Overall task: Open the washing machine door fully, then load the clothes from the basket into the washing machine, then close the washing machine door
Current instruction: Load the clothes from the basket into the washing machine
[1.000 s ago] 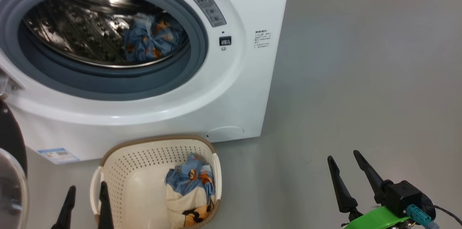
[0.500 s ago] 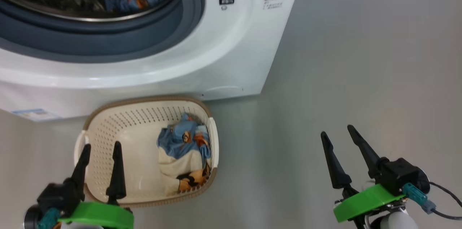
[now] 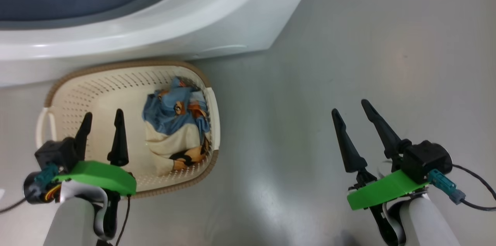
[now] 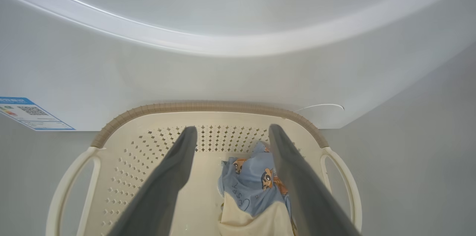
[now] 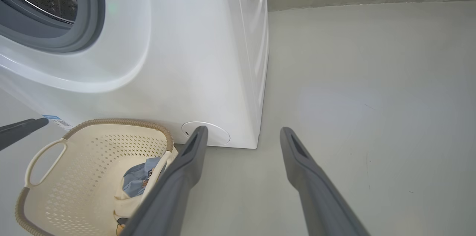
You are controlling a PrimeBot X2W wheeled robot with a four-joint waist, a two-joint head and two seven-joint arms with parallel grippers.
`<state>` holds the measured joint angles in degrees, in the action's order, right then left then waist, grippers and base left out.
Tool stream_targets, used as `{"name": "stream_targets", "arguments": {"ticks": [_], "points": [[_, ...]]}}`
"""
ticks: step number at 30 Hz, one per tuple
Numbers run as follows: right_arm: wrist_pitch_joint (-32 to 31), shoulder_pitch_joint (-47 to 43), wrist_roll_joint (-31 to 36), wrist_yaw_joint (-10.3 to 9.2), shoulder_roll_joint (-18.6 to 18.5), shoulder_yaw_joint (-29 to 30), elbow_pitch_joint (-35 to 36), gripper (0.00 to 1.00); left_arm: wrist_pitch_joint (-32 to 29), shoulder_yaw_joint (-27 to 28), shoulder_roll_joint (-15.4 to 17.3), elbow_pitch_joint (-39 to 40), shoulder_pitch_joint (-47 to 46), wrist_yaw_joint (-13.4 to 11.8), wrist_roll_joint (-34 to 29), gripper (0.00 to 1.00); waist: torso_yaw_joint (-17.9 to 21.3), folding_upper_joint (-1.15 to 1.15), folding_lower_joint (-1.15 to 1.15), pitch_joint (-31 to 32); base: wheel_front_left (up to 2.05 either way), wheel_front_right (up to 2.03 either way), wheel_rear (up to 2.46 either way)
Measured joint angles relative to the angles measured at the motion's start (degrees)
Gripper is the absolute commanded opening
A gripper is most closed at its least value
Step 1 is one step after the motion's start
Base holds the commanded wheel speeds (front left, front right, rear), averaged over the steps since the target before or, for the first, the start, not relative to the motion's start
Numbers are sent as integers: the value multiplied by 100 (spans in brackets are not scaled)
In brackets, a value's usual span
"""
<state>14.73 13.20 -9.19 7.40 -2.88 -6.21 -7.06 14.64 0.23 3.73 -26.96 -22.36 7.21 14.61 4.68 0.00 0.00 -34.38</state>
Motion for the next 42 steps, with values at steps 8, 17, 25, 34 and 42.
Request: {"name": "stream_targets", "arguments": {"ticks": [8, 17, 25, 34, 42], "points": [[0, 213, -9, 0, -4, -82, 55, 100, -1, -452, 162, -1161, -757, 13, 458, 100, 183, 0, 0, -558, 0, 0, 0], [0, 330, -166, 0, -3, -212, 132, 100, -266, -1288, 682, -2256, -1592, 19, 1302, 100, 408, 0, 0, -1219, 0, 0, 0], [0, 365, -368, -1, -2, -259, 245, 100, -667, -2025, 1049, -2724, -2052, 19, 1612, 100, 627, 0, 0, -1660, 0, 0, 0], [0, 366, -514, -1, 0, -343, 304, 100, -859, -2694, 1324, -2861, -2350, 19, 2033, 100, 827, 0, 0, -1999, 0, 0, 0], [0, 365, -569, 0, 4, -431, 299, 100, -847, -3310, 1368, -2485, -2596, 19, 2577, 100, 919, 0, 0, -2163, 0, 0, 0]]}}
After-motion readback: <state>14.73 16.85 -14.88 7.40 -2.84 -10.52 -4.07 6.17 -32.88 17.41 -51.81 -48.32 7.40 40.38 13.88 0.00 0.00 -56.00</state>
